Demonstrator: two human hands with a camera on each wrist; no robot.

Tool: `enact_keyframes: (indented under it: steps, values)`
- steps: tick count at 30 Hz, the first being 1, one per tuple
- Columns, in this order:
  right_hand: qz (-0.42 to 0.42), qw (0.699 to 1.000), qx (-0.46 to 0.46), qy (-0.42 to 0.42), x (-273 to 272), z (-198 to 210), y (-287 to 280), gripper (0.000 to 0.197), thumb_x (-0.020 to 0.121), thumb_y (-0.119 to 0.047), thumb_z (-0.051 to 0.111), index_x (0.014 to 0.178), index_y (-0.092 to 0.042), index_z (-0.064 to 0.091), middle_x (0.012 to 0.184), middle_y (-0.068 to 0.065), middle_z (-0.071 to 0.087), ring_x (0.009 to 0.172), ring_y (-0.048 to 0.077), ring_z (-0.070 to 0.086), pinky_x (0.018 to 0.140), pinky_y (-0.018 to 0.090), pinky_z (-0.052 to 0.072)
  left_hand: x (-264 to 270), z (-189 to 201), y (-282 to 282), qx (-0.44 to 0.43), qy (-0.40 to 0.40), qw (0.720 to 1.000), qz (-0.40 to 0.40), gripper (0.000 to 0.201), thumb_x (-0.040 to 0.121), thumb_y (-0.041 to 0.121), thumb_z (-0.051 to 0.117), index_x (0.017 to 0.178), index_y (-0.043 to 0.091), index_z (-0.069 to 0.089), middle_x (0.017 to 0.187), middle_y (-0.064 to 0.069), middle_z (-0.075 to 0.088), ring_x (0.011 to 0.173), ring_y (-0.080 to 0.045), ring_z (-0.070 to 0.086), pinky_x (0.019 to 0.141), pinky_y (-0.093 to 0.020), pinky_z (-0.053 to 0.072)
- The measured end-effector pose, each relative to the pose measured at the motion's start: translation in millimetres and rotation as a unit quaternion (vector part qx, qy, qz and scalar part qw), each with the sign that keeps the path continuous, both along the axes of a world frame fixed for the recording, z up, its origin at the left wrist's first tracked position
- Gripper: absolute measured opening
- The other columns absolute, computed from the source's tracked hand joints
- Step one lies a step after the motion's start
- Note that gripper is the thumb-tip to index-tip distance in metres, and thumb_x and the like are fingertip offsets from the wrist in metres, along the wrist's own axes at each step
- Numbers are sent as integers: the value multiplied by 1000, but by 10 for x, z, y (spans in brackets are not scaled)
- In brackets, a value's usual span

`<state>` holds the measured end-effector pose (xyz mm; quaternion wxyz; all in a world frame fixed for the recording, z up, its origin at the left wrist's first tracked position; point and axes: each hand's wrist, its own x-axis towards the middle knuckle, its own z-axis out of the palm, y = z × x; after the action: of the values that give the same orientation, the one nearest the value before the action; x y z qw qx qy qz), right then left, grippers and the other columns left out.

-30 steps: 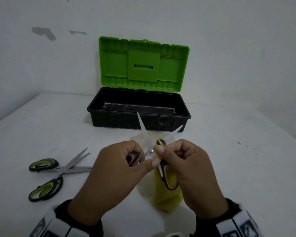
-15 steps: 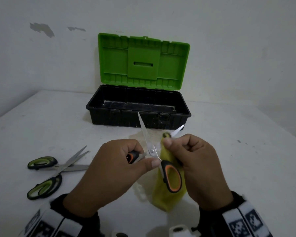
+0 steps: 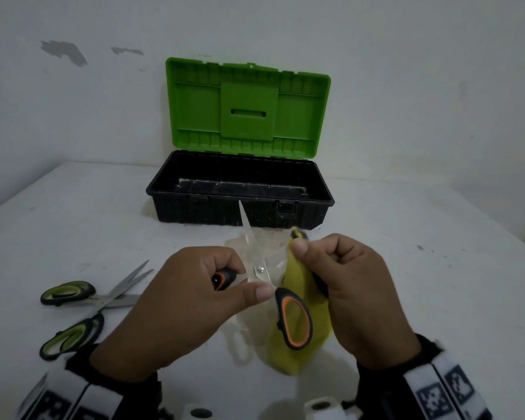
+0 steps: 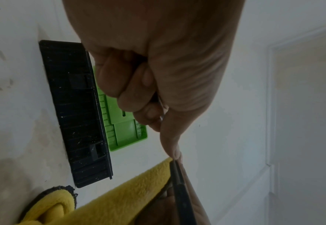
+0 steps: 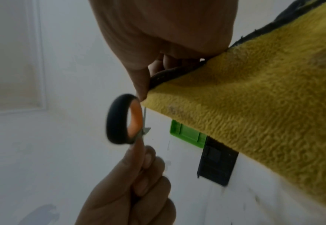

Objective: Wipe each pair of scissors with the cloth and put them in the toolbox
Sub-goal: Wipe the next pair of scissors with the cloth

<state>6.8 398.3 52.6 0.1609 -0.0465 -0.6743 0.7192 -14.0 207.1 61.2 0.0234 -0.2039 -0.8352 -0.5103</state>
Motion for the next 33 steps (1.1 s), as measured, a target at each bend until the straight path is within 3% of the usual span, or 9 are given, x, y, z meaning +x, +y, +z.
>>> enact_keyframes:
  steps: [3,7,12,16,22,25,28,31,33]
  values:
    - [-9,1000,-22,13,-49,5,75,24,69,-36,82,63,-16,69,63,11,64,57,21,56,56,30,48,-5,-3,6,5,2,1000,-2,44,58,60,70,61,16,63,48,7,40,44,-4,37,44,-14,35]
    - [19,1000,16,4,25,-18,-8,30,67,-36,82,66,-10,67,61,14,61,55,20,51,51,26,46,-19,-2,-36,1,-3,1000,-13,39,59,58,72,62,21,64,48,7,42,45,-4,38,46,-16,36]
    - [-8,1000,-21,8,-34,-44,62,28,69,-37,83,64,-15,67,66,19,60,61,26,52,59,36,46,10,5,-7,-22,23,999,3,42,59,63,68,60,22,61,48,8,43,44,-4,39,46,-16,37]
    - [23,1000,1,-4,41,-48,-55,33,64,-39,83,65,-11,64,60,14,55,55,21,46,50,29,42,11,43,-45,-33,27,999,2,41,58,63,68,60,23,61,47,9,45,44,-5,41,47,-16,38]
    - [-26,999,-29,10,-146,11,176,37,66,-47,84,59,-17,65,63,11,62,64,25,54,67,43,47,5,29,-27,-33,23,999,15,35,63,57,73,59,25,59,47,11,47,45,-3,43,49,-14,40]
    - [-46,999,-27,13,-163,47,257,37,63,-51,82,59,-18,67,65,9,62,65,24,54,68,41,45,-13,0,-23,-32,25,998,43,32,67,50,77,59,24,60,48,12,49,45,-2,44,49,-13,40]
    - [-42,999,10,12,-79,47,225,44,61,-58,83,63,-18,67,67,12,61,63,24,51,58,36,44,-46,-32,-23,-45,37,996,72,33,67,52,76,61,24,60,49,10,50,47,-2,45,50,-11,39]
    - [-22,997,72,16,6,23,53,33,71,-40,81,65,-11,68,58,5,64,52,14,52,49,23,44,-62,-54,-1,-67,58,992,93,34,67,56,73,64,25,60,51,5,52,50,-2,46,51,-12,40]
    - [-8,995,103,12,24,-8,-71,26,75,-31,81,67,-9,70,60,3,70,51,15,59,49,23,48,-47,-41,35,-80,74,989,101,36,67,58,72,65,25,58,54,3,53,52,-6,47,53,-16,41]
